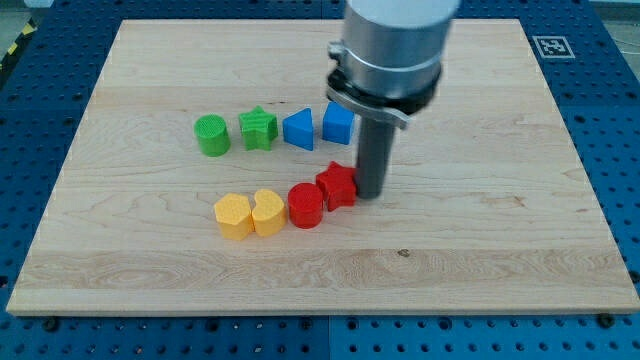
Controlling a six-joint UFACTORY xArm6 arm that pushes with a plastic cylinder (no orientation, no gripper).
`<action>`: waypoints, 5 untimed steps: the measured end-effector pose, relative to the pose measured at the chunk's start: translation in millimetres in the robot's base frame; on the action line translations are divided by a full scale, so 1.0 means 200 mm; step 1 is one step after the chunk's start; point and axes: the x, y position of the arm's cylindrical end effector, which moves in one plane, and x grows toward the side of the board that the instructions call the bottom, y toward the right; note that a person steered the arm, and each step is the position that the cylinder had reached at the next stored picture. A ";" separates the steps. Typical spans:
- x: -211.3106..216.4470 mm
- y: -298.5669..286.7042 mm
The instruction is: Push the red star into the group of blocks
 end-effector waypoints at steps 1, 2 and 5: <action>-0.03 -0.04; -0.04 -0.16; -0.14 -0.19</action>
